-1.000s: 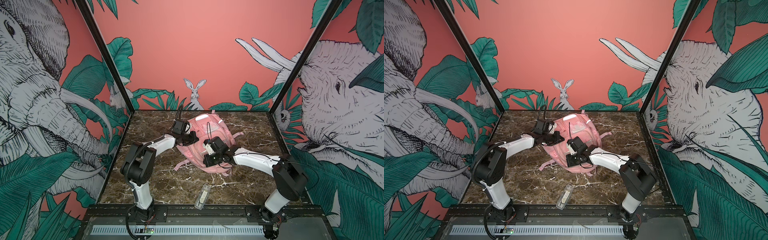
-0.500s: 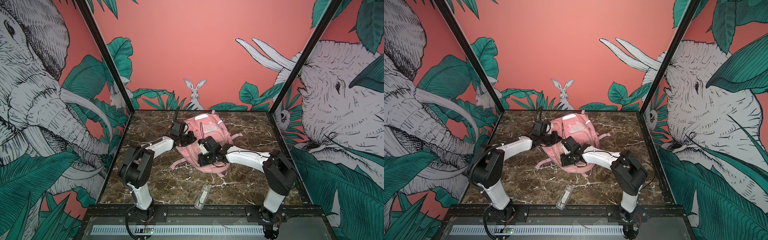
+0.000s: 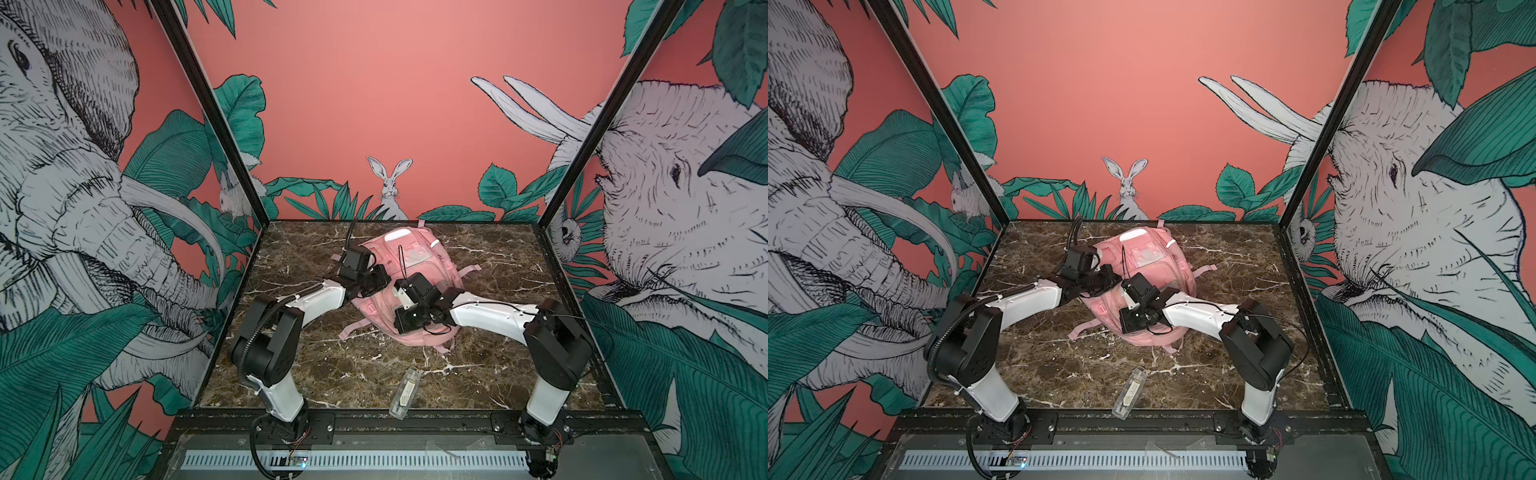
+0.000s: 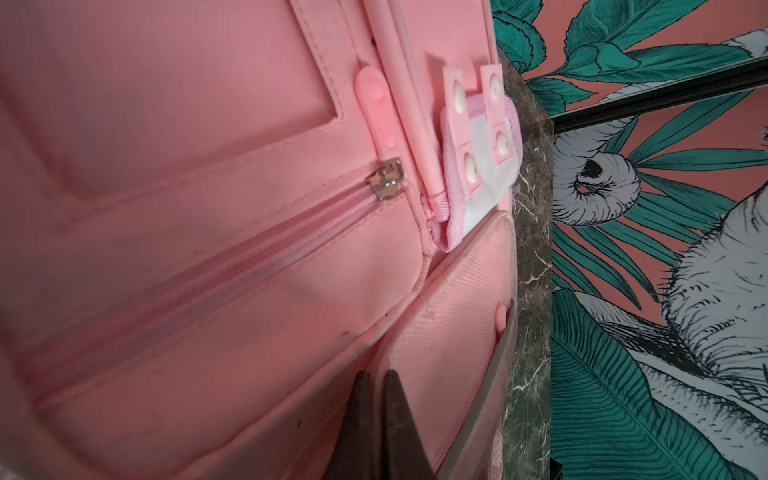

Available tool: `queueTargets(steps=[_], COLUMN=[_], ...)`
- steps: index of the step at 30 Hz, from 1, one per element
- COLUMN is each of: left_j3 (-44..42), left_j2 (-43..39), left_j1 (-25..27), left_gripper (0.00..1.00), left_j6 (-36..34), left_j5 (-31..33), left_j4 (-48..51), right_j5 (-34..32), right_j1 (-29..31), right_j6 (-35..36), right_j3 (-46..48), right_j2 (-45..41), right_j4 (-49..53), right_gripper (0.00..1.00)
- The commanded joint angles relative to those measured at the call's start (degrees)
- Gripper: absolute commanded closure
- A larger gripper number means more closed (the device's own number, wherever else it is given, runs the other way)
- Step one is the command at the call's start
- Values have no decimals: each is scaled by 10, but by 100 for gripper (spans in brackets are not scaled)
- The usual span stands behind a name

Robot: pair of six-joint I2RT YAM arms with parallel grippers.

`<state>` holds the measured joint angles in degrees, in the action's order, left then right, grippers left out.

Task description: Pack the student bag

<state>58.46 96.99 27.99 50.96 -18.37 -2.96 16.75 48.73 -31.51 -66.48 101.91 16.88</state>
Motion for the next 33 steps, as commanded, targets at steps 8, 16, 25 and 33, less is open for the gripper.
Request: queueTargets(steps=[8,16,25,33], left_j3=[-33,-49,-66,-68], left_j2=[-36,-44,-44,-44], left_j1=[24,26,32,31], left_gripper=[100,100,100,100], left_j6=[57,63,68,64], left_j5=[24,29,25,22], left_j4=[-42,-45,-50,-49], right_j5=[24,7,18,20], right_j1=[-11,-29,-53,-67], right_j6=[-10,-39,-60,-59], right_j3=[11,29,19,14], right_j2=[-32,-66,-52,-42], right_j4=[-79,-110,-138,-136], right_gripper=[100,100,100,100])
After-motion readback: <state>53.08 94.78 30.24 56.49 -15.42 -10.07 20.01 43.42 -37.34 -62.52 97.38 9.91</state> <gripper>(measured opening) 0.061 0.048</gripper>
